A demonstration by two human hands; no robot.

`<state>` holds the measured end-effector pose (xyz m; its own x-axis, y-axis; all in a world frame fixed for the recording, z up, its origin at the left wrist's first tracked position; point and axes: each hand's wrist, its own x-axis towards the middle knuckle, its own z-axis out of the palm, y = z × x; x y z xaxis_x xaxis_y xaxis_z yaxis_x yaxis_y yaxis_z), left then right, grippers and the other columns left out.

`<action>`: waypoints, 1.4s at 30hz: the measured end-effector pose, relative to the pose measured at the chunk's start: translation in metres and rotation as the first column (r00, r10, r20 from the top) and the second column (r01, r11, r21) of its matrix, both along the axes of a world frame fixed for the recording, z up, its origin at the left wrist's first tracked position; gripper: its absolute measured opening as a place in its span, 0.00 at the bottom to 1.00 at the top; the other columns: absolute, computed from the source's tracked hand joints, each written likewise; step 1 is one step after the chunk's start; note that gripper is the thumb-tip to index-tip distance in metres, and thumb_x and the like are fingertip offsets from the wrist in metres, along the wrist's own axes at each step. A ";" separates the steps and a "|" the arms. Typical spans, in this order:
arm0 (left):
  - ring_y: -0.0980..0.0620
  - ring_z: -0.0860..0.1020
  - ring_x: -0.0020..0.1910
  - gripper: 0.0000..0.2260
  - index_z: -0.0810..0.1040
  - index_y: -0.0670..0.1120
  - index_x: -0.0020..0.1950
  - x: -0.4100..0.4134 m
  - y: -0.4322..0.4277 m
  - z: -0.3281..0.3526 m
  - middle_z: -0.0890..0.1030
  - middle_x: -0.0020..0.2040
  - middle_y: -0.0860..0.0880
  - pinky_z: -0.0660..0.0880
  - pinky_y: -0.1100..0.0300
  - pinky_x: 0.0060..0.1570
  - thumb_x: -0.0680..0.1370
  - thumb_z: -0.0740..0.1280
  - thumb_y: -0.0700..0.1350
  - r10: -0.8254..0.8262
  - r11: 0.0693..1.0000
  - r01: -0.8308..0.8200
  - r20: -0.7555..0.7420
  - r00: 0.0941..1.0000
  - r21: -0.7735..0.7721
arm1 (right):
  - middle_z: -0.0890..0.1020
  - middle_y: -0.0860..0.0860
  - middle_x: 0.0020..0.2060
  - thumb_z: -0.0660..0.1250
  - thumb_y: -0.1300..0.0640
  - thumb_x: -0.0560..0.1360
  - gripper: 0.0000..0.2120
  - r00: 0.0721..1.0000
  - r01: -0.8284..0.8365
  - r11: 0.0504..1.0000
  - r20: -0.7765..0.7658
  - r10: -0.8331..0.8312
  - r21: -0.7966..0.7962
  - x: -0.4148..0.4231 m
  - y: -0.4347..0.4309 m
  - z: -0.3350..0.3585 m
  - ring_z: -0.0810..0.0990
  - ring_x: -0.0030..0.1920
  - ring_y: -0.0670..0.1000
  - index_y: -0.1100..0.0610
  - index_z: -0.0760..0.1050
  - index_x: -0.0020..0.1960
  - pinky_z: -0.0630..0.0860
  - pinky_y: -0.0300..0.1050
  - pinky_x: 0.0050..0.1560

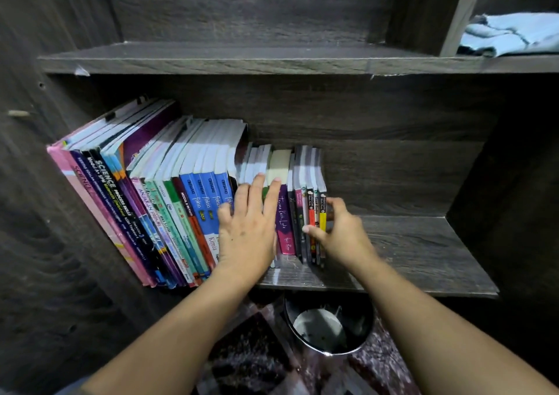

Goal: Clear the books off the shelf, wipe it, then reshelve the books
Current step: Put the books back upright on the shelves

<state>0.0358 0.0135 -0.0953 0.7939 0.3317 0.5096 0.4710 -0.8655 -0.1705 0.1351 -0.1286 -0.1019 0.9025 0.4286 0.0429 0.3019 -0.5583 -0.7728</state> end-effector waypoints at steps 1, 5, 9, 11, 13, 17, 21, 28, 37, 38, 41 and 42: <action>0.47 0.62 0.66 0.44 0.53 0.51 0.76 0.000 -0.001 0.001 0.60 0.73 0.47 0.66 0.51 0.51 0.66 0.75 0.53 0.001 1.000 -0.001 -0.023 1.000 0.001 | 0.80 0.48 0.54 0.75 0.51 0.71 0.32 1.000 -0.013 1.000 -0.006 0.013 -0.010 0.002 0.000 0.000 0.75 0.51 0.46 0.50 0.63 0.69 0.73 0.45 0.56; 0.46 0.54 0.70 0.39 0.48 0.52 0.77 0.001 -0.005 0.006 0.48 0.76 0.46 0.63 0.49 0.57 0.73 0.67 0.55 -0.020 0.999 0.016 -0.104 0.994 -0.044 | 0.76 0.50 0.57 0.79 0.60 0.66 0.39 0.970 -0.157 0.987 -0.190 0.151 -0.018 0.025 -0.009 0.003 0.78 0.58 0.52 0.50 0.62 0.70 0.77 0.49 0.59; 0.45 0.49 0.72 0.38 0.46 0.52 0.77 0.003 -0.013 0.011 0.44 0.74 0.47 0.59 0.47 0.63 0.75 0.66 0.53 -0.051 0.984 0.036 -0.079 0.996 -0.176 | 0.77 0.51 0.56 0.75 0.65 0.68 0.36 0.954 -0.224 0.973 -0.216 0.208 -0.050 0.039 -0.017 0.003 0.80 0.54 0.51 0.47 0.64 0.70 0.78 0.48 0.52; 0.44 0.48 0.72 0.37 0.47 0.52 0.77 0.004 -0.016 0.012 0.44 0.74 0.47 0.58 0.47 0.63 0.75 0.65 0.54 -0.079 0.978 0.065 -0.063 0.995 -0.198 | 0.77 0.50 0.55 0.74 0.64 0.69 0.34 0.961 -0.215 0.975 -0.191 0.201 -0.056 0.042 -0.016 0.002 0.79 0.53 0.51 0.47 0.66 0.69 0.76 0.45 0.47; 0.44 0.46 0.72 0.36 0.49 0.52 0.78 0.005 -0.018 0.011 0.45 0.75 0.48 0.56 0.46 0.63 0.75 0.64 0.54 -0.108 0.979 0.097 -0.054 0.993 -0.180 | 0.78 0.51 0.54 0.73 0.64 0.70 0.32 0.966 -0.204 0.977 -0.171 0.193 -0.053 0.044 -0.013 0.000 0.79 0.53 0.52 0.48 0.67 0.69 0.77 0.46 0.48; 0.45 0.44 0.75 0.37 0.46 0.49 0.79 0.006 -0.019 0.012 0.46 0.78 0.50 0.55 0.46 0.63 0.76 0.61 0.55 -0.115 0.984 0.103 -0.079 0.990 -0.143 | 0.79 0.52 0.53 0.71 0.65 0.71 0.29 0.968 -0.199 0.979 -0.164 0.192 -0.031 0.048 -0.012 -0.004 0.79 0.53 0.51 0.50 0.68 0.68 0.78 0.48 0.52; 0.44 0.41 0.77 0.41 0.39 0.48 0.79 0.008 -0.019 0.012 0.45 0.79 0.51 0.54 0.46 0.62 0.75 0.61 0.56 -0.095 0.991 0.080 -0.147 0.985 -0.106 | 0.79 0.53 0.54 0.68 0.67 0.73 0.26 0.965 -0.202 0.979 -0.176 0.196 -0.014 0.048 -0.013 -0.006 0.79 0.53 0.52 0.51 0.68 0.68 0.74 0.42 0.45; 0.44 0.45 0.77 0.44 0.38 0.56 0.77 0.007 -0.027 0.023 0.55 0.77 0.50 0.55 0.42 0.67 0.72 0.66 0.52 -0.159 0.948 0.143 -0.032 0.987 -0.284 | 0.79 0.53 0.53 0.64 0.69 0.73 0.24 0.968 -0.195 0.981 -0.162 0.194 0.010 0.050 -0.013 -0.008 0.79 0.55 0.52 0.53 0.70 0.66 0.74 0.41 0.45; 0.42 0.48 0.74 0.31 0.62 0.57 0.72 0.010 -0.037 0.028 0.58 0.75 0.48 0.52 0.41 0.66 0.69 0.66 0.48 -0.187 0.911 0.193 0.053 0.981 -0.364 | 0.81 0.57 0.52 0.62 0.70 0.73 0.22 0.969 -0.185 0.982 -0.163 0.187 0.028 0.046 -0.012 -0.005 0.80 0.53 0.54 0.56 0.71 0.65 0.72 0.39 0.43; 0.42 0.49 0.74 0.29 0.64 0.56 0.70 0.009 -0.039 0.026 0.57 0.75 0.48 0.52 0.41 0.66 0.70 0.66 0.49 -0.189 0.908 0.201 0.070 0.980 -0.367 | 0.81 0.58 0.52 0.62 0.70 0.73 0.22 0.969 -0.182 0.983 -0.164 0.184 0.025 0.046 -0.013 -0.004 0.80 0.52 0.54 0.56 0.71 0.65 0.70 0.37 0.41; 0.43 0.57 0.71 0.21 0.72 0.52 0.65 0.007 -0.046 0.018 0.62 0.73 0.47 0.58 0.41 0.63 0.73 0.66 0.52 -0.186 0.914 0.231 0.162 0.969 -0.334 | 0.81 0.58 0.53 0.62 0.70 0.74 0.22 0.966 -0.191 0.981 -0.169 0.194 0.033 0.044 -0.015 -0.001 0.79 0.46 0.51 0.56 0.70 0.66 0.68 0.33 0.36; 0.44 0.60 0.69 0.18 0.73 0.51 0.64 0.007 -0.048 0.016 0.65 0.73 0.47 0.60 0.42 0.62 0.74 0.66 0.53 -0.189 0.911 0.250 0.206 0.960 -0.328 | 0.81 0.58 0.53 0.62 0.71 0.74 0.22 0.965 -0.196 0.980 -0.174 0.198 0.029 0.044 -0.015 0.000 0.78 0.43 0.48 0.56 0.70 0.66 0.68 0.32 0.34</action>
